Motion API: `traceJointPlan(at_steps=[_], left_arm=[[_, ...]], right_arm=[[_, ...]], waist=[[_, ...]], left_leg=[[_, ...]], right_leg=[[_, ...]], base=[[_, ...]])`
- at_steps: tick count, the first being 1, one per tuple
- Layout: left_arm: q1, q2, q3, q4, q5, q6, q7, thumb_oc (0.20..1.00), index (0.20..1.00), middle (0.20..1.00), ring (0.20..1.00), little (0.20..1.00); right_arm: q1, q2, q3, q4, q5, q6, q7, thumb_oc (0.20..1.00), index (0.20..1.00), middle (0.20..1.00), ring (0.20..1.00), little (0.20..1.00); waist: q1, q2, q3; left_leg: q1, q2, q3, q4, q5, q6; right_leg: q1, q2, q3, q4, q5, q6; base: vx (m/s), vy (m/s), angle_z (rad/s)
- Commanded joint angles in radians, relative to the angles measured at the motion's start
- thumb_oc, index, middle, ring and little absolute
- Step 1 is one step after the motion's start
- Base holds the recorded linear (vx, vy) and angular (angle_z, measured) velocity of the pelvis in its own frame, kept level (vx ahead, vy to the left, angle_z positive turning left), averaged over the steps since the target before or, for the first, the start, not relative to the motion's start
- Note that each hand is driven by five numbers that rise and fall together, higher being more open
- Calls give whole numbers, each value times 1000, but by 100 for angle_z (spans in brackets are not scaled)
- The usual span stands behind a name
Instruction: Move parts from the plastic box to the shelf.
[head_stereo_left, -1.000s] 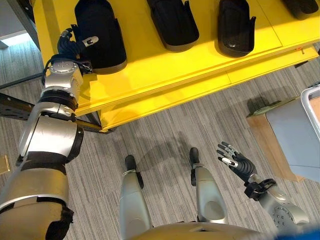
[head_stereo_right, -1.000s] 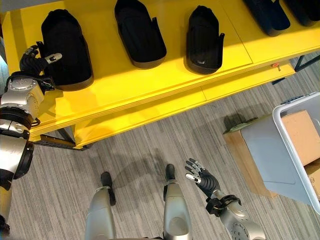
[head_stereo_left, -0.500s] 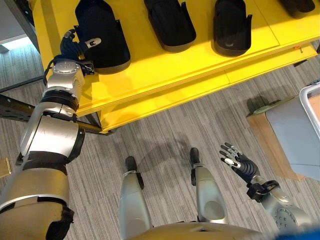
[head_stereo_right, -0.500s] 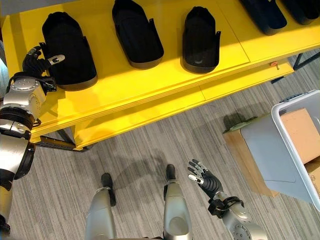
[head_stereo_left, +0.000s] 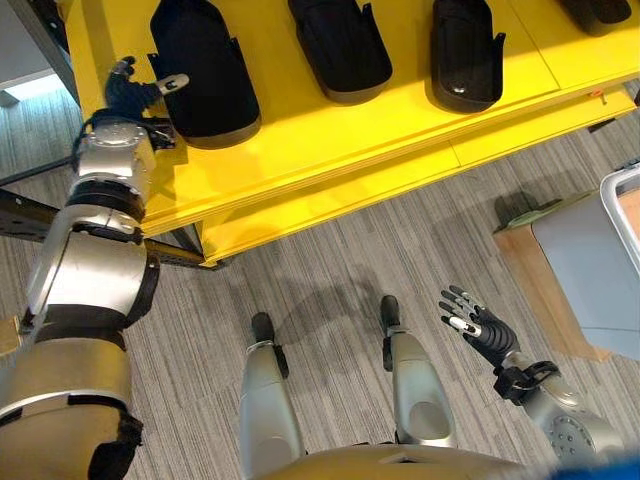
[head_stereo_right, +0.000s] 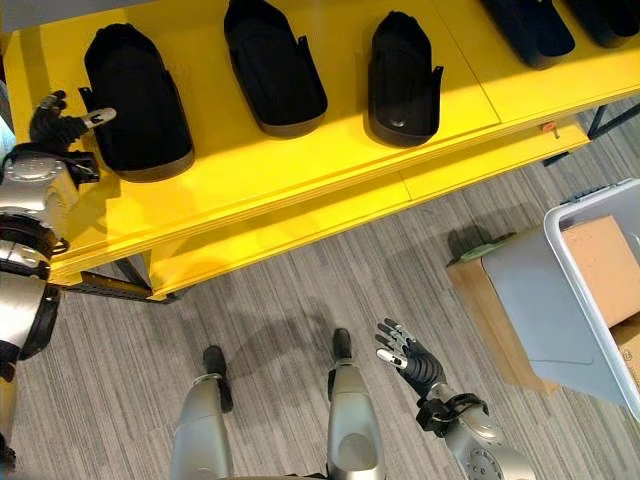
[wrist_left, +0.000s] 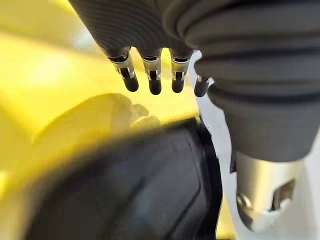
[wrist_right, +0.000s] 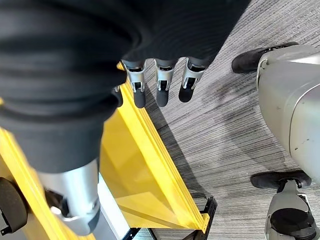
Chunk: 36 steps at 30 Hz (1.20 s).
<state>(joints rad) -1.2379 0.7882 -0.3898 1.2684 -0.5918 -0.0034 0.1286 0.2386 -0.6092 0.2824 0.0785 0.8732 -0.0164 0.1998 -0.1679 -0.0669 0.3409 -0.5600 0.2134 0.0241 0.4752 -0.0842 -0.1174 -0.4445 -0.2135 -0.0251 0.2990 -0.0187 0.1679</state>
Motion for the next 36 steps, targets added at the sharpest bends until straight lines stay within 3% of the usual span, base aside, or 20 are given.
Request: traceJointPlan(at_steps=[1, 5, 11, 12, 14, 15, 17, 19, 20, 21, 23, 25, 27, 29, 30, 36], left_arm=[[12, 90, 37, 30, 67, -24, -9, 1000, 1000, 1000, 1000, 1000], [-28, 122, 4, 12, 62, -38, -5, 1000, 1000, 1000, 1000, 1000], [-127, 130, -93, -146, -49, -122, 21, 1000, 1000, 1000, 1000, 1000], [-141, 131, -107, -177, -61, -134, 23, 1000, 1000, 1000, 1000, 1000], [-155, 163, -145, -312, -69, -168, 38, 1000, 1000, 1000, 1000, 1000], [-132, 232, -168, -497, 24, -195, 77, 1000, 1000, 1000, 1000, 1000], [-89, 260, -153, -576, 58, -204, 92, 1000, 1000, 1000, 1000, 1000], [102, 319, -46, -837, 160, -222, 116, 1000, 1000, 1000, 1000, 1000], [298, 362, 74, -1029, 238, -241, 99, 1000, 1000, 1000, 1000, 1000], [436, 357, 177, -1116, 329, -240, 118, 1000, 1000, 1000, 1000, 1000], [773, 264, 408, -1373, 586, -242, 112, 1000, 1000, 1000, 1000, 1000], [890, 206, 461, -1452, 773, -238, 130, 1000, 1000, 1000, 1000, 1000], [990, 156, 473, -1539, 920, -243, 111, 1000, 1000, 1000, 1000, 1000], [1085, 83, 498, -1591, 940, -252, 94, 1000, 1000, 1000, 1000, 1000], [1115, 26, 454, -1595, 962, -252, 93, 1000, 1000, 1000, 1000, 1000], [1132, -2, 337, -1545, 1074, -244, 74, 1000, 1000, 1000, 1000, 1000]], right_arm=[[24, -26, -58, -16, 17, -20, 38, 1000, 1000, 1000, 1000, 1000], [17, -27, -64, -10, 16, -24, 42, 1000, 1000, 1000, 1000, 1000], [14, -16, -83, 5, 8, -49, 42, 1000, 1000, 1000, 1000, 1000], [15, -13, -87, 2, 8, -51, 42, 1000, 1000, 1000, 1000, 1000], [24, -3, -101, -6, 6, -60, 43, 1000, 1000, 1000, 1000, 1000], [35, 14, -110, -7, -2, -70, 41, 1000, 1000, 1000, 1000, 1000], [36, 20, -113, -3, -5, -69, 46, 1000, 1000, 1000, 1000, 1000], [29, 46, -112, 9, -15, -76, 46, 1000, 1000, 1000, 1000, 1000], [29, 70, -122, 12, -29, -83, 43, 1000, 1000, 1000, 1000, 1000], [29, 73, -116, 11, -35, -84, 44, 1000, 1000, 1000, 1000, 1000], [7, 77, -128, -18, -50, -98, 40, 1000, 1000, 1000, 1000, 1000], [-6, 74, -137, -51, -63, -103, 38, 1000, 1000, 1000, 1000, 1000], [-29, 61, -143, -75, -68, -114, 28, 1000, 1000, 1000, 1000, 1000], [-28, 57, -147, -85, -77, -119, 15, 1000, 1000, 1000, 1000, 1000], [-32, 51, -144, -103, -76, -127, 8, 1000, 1000, 1000, 1000, 1000], [-43, 48, -157, -118, -81, -144, -24, 1000, 1000, 1000, 1000, 1000]], waist=[[8, -9, -25], [11, -7, -29], [11, 4, -46], [10, 4, -47], [12, 9, -51], [23, 11, -50], [25, 12, -50], [37, 10, -45], [52, 3, -40], [52, 3, -41], [64, -7, -36], [72, -14, -35], [71, -16, -27], [72, -17, -22], [70, -20, -18], [66, -24, -5]], left_leg=[[-53, 29, -24, 77, -52, -14], [-54, 27, -22, 81, -54, -13], [-41, 22, -21, 73, -53, -14], [-52, 17, -18, 63, -21, -7], [-47, 16, -23, 56, -18, -7], [-42, 16, -24, 51, -15, -7], [-40, 14, -24, 50, -15, -6], [-33, 16, -26, 46, -13, -6], [-24, 20, -27, 38, -12, -7], [-15, 24, -27, 36, -13, -9], [13, 33, -26, 21, -16, -12], [31, 37, -27, 10, -16, -13], [48, 41, -24, -2, -14, -15], [61, 43, -23, -13, -9, -13], [68, 43, -22, -28, -2, -11], [59, 48, -19, -38, 8, -6]], right_leg=[[40, -29, 3, 50, -41, -8], [43, -30, 2, 51, -41, -7], [55, -36, 0, 50, -45, -6], [45, -39, -4, 43, -21, -9], [53, -40, -7, 37, -20, -7], [61, -41, -14, 33, -20, -7], [64, -41, -16, 33, -21, -7], [70, -40, -19, 35, -23, -10], [79, -39, -18, 33, -28, -12], [85, -38, -21, 34, -31, -14], [106, -34, -20, 28, -36, -18], [119, -33, -23, 25, -41, -20], [131, -30, -22, 24, -44, -24], [136, -27, -22, 23, -44, -27], [134, -23, -21, 24, -44, -29], [109, -16, -16, 35, -47, -32]], base=[[0, 0, 0], [1, 1, 1], [3, 4, 3], [-54, -10, 6], [-36, -25, 11], [-2, -26, 5], [0, -8, 2], [-7, -24, 6], [0, 0, 0], [6, -24, 16], [5, -24, 27], [1, -12, 4], [-21, -16, -2], [-37, -26, -20], [-29, -36, -18], [-18, -19, -6]])
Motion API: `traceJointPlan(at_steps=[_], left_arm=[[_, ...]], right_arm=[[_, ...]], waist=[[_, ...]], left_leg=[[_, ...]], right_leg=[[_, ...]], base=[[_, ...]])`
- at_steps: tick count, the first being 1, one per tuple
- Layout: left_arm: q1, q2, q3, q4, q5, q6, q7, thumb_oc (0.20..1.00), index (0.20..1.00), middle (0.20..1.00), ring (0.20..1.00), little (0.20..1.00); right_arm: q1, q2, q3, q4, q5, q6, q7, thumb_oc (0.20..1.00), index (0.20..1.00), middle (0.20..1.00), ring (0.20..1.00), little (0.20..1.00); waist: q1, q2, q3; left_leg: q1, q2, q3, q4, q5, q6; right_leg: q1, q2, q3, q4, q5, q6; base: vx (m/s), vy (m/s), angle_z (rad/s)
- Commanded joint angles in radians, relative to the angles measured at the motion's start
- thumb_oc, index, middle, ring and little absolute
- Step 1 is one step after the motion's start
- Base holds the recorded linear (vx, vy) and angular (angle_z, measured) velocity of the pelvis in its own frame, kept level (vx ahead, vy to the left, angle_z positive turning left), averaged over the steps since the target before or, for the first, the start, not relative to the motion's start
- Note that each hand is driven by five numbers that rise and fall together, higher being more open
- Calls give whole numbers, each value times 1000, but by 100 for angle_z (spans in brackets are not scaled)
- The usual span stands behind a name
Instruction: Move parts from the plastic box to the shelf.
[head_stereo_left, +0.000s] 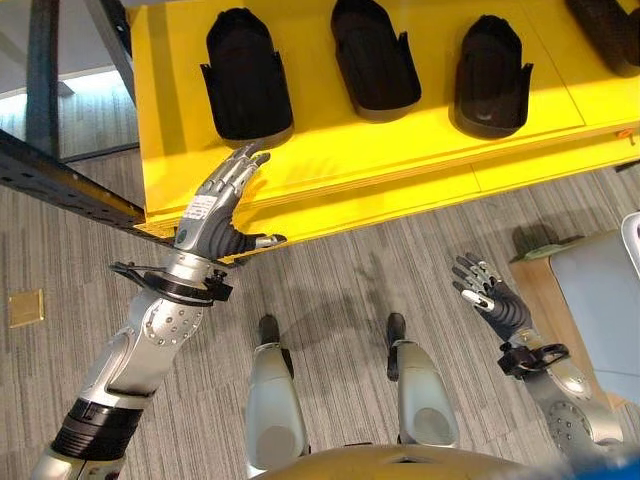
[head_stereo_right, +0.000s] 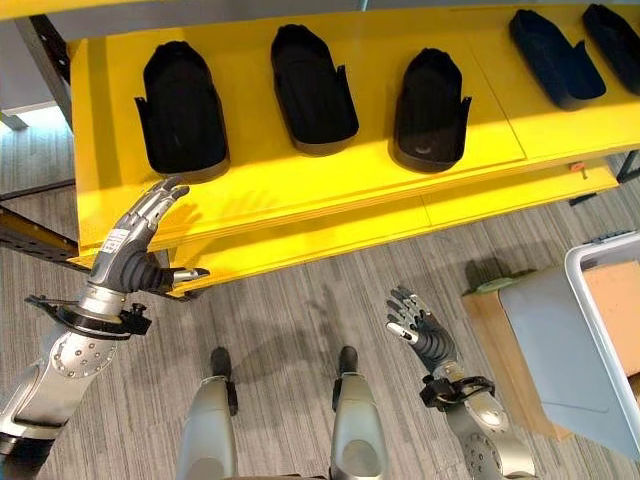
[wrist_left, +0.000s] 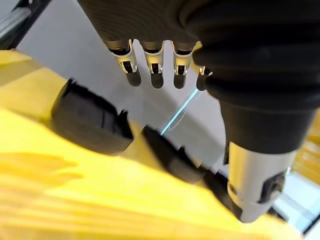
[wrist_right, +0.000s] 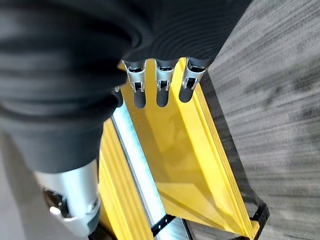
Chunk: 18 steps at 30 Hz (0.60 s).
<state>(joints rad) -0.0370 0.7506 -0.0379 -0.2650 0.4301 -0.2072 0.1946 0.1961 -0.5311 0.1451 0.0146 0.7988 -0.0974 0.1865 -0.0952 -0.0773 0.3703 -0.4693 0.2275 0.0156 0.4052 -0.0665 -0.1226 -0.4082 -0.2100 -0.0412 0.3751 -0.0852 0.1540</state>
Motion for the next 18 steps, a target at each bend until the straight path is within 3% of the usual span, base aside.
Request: traceJointPlan(at_steps=[1, 18], left_arm=[[-77, 31, -43, 8, 60, -31, -5, 1000, 1000, 1000, 1000, 1000], [-156, -46, -177, 189, 86, 33, -28, 1000, 1000, 1000, 1000, 1000]], right_arm=[[-3, -30, -20, -56, -7, -67, -19, 1000, 1000, 1000, 1000, 1000], [8, -21, -21, -63, 9, -68, -53, 1000, 1000, 1000, 1000, 1000]], waist=[[-9, -15, -32], [-20, -25, -13]], left_leg=[[-34, 34, -10, 34, -10, 0], [-62, 35, -8, 56, -14, 5]], right_leg=[[69, -18, 1, -38, 19, -18], [23, -13, 16, -2, 14, -23]], base=[[0, 0, 0], [3, 0, -1]])
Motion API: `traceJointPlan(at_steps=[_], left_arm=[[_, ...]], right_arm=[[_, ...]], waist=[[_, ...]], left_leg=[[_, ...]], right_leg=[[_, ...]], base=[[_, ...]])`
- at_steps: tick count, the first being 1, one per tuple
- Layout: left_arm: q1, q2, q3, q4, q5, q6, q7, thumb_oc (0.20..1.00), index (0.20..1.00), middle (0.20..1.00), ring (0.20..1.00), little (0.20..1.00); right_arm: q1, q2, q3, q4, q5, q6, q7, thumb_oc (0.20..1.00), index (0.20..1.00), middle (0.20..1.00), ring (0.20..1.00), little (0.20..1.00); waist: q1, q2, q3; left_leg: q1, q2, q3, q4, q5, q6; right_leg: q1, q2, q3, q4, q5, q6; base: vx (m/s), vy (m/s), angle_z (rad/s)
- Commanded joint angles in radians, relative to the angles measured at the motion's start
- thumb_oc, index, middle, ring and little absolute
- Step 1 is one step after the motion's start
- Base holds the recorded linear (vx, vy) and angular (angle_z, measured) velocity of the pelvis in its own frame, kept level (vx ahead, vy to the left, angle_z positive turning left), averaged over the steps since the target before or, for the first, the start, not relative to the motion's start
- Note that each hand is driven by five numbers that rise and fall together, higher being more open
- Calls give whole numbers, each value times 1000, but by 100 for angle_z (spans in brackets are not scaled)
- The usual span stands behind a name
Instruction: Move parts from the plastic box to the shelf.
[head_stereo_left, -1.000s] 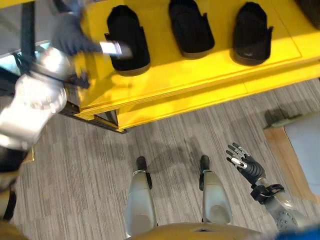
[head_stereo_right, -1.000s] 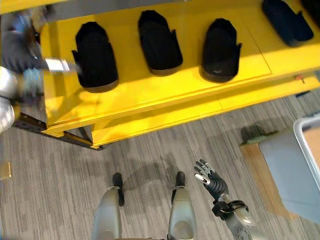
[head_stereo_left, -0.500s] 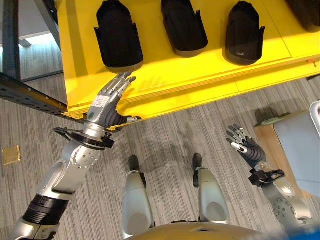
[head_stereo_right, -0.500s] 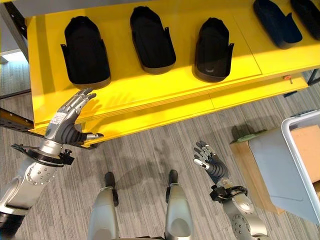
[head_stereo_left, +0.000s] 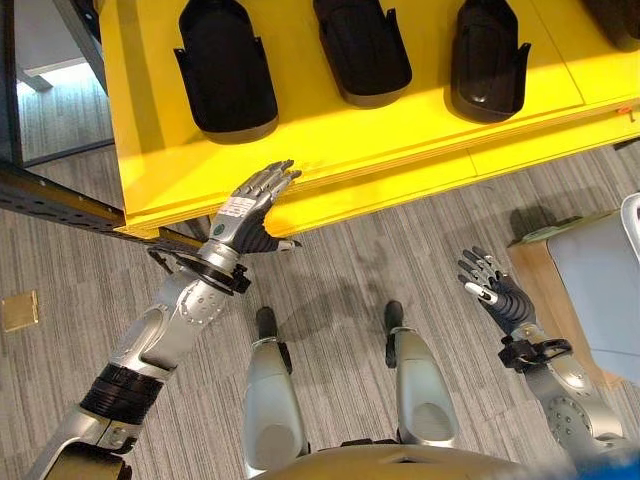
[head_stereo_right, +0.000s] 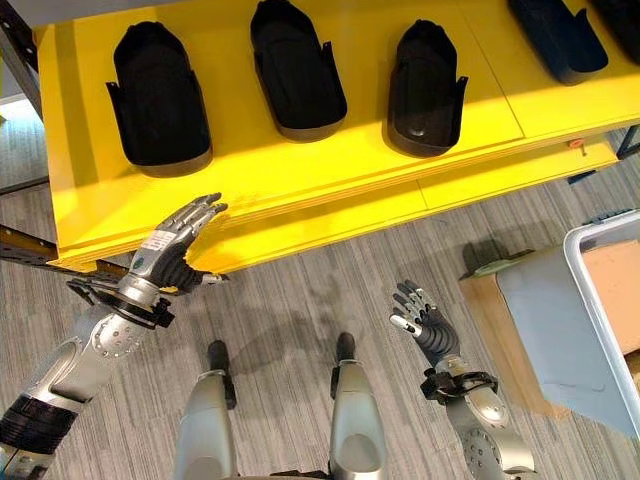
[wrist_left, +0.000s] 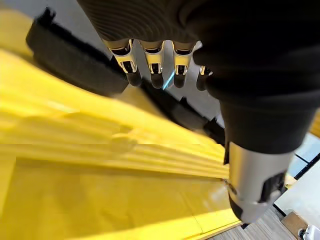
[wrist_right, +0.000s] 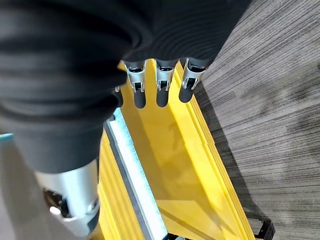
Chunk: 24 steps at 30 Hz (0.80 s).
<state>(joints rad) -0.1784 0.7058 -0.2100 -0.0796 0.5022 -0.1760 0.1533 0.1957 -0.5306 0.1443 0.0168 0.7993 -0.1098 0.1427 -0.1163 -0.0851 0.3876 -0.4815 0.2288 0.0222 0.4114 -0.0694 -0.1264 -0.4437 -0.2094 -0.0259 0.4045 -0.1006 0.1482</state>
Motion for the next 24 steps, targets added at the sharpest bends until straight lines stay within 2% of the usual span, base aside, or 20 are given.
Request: traceJointPlan(at_steps=[1, 10, 24], left_arm=[[-16, -3, -6, 11, 16, 7, 14, 1000, 1000, 1000, 1000, 1000], [-14, -41, 22, 95, 11, 47, 45, 1000, 1000, 1000, 1000, 1000], [-76, -61, 44, 129, 6, 83, 81, 1000, 1000, 1000, 1000, 1000]], right_arm=[[10, -20, -22, -67, 10, -54, -10, 1000, 1000, 1000, 1000, 1000], [2, -7, -25, -55, 13, -49, -24, 1000, 1000, 1000, 1000, 1000], [-3, -9, -20, -56, 14, -38, -28, 1000, 1000, 1000, 1000, 1000]], waist=[[1, -18, -29], [2, -20, -25], [0, -16, -24]], left_leg=[[-52, 33, -15, 51, -11, 9], [-65, 33, -17, 59, -14, 12], [-81, 27, -19, 70, -16, 14]], right_leg=[[56, -13, 1, -29, 29, -17], [43, -12, 1, -20, 25, -22], [22, -11, 4, 0, 18, -26]], base=[[0, 0, 0], [1, 0, 0], [3, 1, -1]])
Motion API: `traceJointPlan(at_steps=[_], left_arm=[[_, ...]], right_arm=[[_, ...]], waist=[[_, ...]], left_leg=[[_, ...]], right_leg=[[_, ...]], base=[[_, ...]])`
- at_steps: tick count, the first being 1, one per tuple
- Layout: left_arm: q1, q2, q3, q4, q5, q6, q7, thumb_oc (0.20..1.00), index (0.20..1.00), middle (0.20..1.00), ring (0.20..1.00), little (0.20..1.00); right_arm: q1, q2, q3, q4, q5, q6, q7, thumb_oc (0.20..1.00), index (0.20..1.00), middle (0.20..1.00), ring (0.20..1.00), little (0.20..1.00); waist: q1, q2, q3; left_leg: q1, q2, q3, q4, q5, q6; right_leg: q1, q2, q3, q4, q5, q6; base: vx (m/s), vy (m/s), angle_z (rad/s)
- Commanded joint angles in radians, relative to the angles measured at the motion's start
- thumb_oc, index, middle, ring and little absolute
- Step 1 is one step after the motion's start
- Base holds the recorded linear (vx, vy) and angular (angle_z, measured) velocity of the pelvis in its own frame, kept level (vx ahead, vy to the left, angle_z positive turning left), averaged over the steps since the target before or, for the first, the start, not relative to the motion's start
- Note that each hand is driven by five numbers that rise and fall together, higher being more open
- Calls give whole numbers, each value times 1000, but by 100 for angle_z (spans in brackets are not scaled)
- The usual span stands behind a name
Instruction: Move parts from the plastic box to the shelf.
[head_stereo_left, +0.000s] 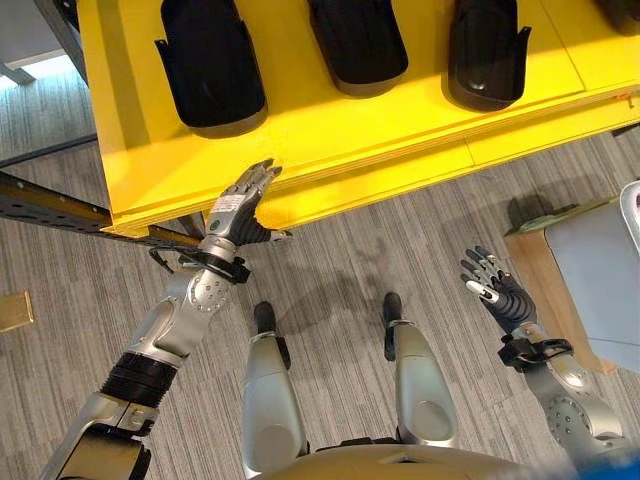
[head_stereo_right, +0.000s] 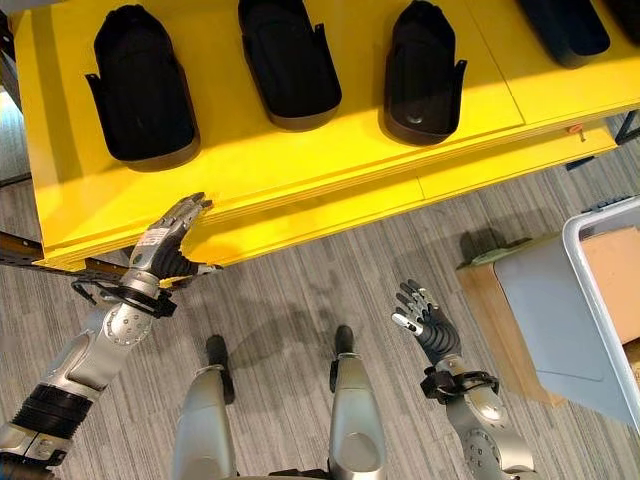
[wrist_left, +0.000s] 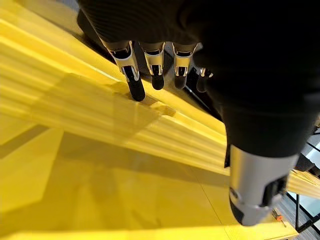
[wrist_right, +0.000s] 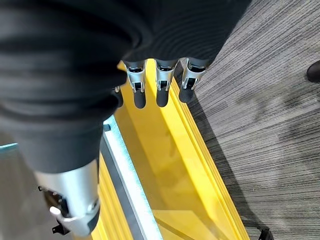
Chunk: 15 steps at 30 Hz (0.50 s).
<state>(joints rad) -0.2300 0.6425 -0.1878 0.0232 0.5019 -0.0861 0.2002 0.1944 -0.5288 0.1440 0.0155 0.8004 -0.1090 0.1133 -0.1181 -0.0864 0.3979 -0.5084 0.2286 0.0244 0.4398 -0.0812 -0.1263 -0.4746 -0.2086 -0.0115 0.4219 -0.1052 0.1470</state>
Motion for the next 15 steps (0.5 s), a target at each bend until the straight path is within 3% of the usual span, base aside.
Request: traceJointPlan(at_steps=[1, 15], left_arm=[[-30, 1, 21, 31, 5, -4, 36, 1000, 1000, 1000, 1000, 1000], [-113, -27, 24, 124, -20, 44, 60, 1000, 1000, 1000, 1000, 1000]], right_arm=[[-3, -9, -19, -53, 14, -38, 0, 1000, 1000, 1000, 1000, 1000], [5, -13, -28, -52, 22, -15, 6, 1000, 1000, 1000, 1000, 1000]], waist=[[2, -14, -34], [-9, -12, -37]], left_leg=[[-54, 27, -21, 40, -4, 15], [-68, 28, -18, 57, -11, 13]], right_leg=[[52, -11, -9, -17, 23, -25], [32, -12, -2, -2, 20, -27]], base=[[0, 0, 0], [5, 6, -2]])
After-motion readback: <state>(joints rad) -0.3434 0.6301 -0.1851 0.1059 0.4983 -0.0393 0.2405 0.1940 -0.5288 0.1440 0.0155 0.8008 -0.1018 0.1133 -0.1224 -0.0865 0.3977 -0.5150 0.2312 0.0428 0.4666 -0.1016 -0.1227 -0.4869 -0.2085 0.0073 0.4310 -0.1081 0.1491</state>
